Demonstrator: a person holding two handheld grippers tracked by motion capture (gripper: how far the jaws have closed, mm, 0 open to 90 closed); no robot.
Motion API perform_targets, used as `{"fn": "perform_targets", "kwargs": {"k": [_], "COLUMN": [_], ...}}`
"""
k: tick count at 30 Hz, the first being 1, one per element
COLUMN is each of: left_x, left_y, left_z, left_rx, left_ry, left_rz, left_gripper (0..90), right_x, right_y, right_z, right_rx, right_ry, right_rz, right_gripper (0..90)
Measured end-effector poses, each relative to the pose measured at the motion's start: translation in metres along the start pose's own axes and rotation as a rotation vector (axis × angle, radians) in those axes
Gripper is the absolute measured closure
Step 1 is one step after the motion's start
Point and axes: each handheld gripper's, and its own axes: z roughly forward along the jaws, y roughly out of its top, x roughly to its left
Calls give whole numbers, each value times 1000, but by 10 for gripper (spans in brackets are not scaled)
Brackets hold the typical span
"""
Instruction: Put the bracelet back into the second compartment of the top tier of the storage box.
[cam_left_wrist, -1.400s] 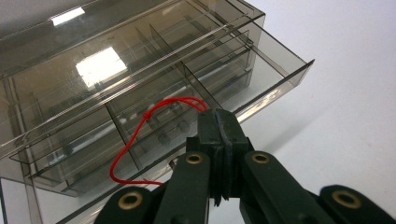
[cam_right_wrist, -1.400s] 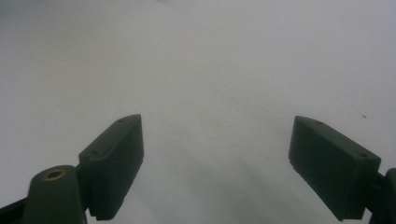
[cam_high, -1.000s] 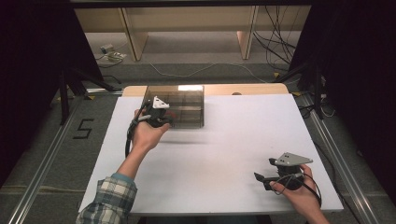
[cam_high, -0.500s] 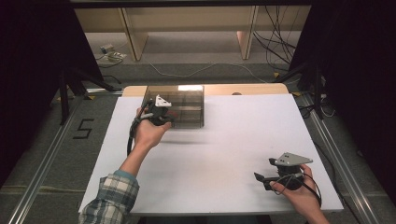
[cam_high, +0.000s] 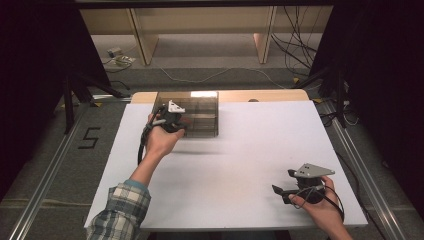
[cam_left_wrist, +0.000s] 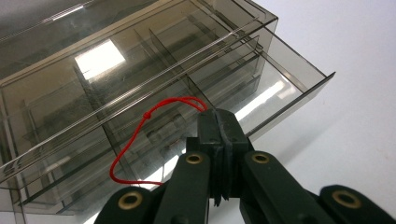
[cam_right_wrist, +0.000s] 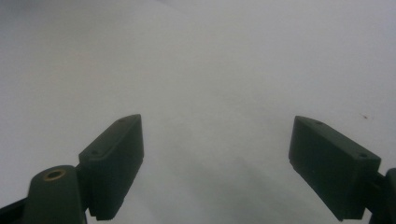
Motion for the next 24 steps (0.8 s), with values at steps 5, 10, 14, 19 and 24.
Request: {"fn": "perform_targets", "kwargs": {"k": [5, 10, 14, 19, 24], "left_x": [0, 0, 1, 1, 2], "left_y": [2, 4, 5, 6, 7], "left_z": [3, 4, 5, 6, 7], "left_rx": [0, 3, 6, 9, 9], "left_ry": [0, 0, 1, 2, 1], "left_rz": [-1, 3, 2, 2, -1], "left_gripper": [899, 899, 899, 899, 899], "right_x": [0, 0, 0, 0, 0], "right_y": [0, 0, 0, 0, 0], "right_z": [0, 0, 0, 0, 1], "right_rx": [0, 1, 1, 0, -1], "right_ry": [1, 2, 2, 2, 3], "right_rz": [0, -1, -1, -1, -1], "right_gripper": [189, 188, 189, 188, 188]}}
